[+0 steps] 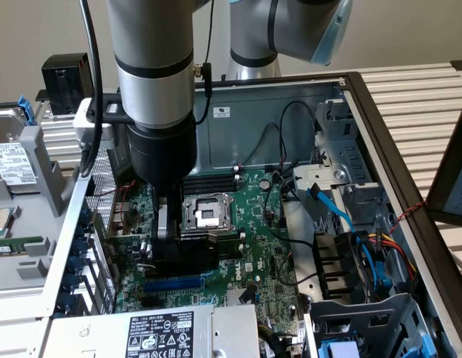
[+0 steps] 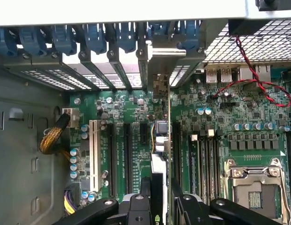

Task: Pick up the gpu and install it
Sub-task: 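Insert the gpu into the slot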

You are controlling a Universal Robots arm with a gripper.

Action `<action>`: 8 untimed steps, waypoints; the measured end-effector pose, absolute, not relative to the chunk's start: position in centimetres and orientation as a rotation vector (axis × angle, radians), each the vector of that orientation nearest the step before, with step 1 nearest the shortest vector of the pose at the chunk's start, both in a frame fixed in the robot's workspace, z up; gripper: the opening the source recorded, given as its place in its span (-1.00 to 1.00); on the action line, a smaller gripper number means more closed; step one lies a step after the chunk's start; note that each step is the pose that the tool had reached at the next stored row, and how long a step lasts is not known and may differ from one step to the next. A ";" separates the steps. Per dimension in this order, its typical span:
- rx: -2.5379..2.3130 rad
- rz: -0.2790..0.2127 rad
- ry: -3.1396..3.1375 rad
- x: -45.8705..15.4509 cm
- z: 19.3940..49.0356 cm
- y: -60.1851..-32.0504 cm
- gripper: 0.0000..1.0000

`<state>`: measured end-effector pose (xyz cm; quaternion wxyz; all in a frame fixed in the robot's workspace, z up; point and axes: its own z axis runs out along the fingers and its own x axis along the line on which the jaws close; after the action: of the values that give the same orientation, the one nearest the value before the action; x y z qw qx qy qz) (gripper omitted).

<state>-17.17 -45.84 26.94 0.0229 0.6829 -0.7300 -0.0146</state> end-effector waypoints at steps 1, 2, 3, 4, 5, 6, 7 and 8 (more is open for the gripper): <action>2.115 -0.045 -2.260 -17.2 26.9 -45.8 -0.47; 2.115 -0.045 -2.260 -17.2 26.9 -45.8 -0.47; 2.115 -0.045 -2.260 -17.2 26.9 -45.8 -0.47; 2.115 -0.045 -2.261 -17.2 26.9 -45.8 -0.47; 2.116 -0.045 -2.261 -17.2 26.9 -45.8 -0.47; 2.116 -0.045 -2.261 -17.2 26.9 -45.8 -0.47; 2.116 -0.045 -2.261 -17.2 26.9 -45.9 -0.47; 2.116 -0.045 -2.261 -17.2 26.9 -45.9 -0.47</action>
<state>-17.22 -45.87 26.88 0.0223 0.6831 -0.7299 -0.0144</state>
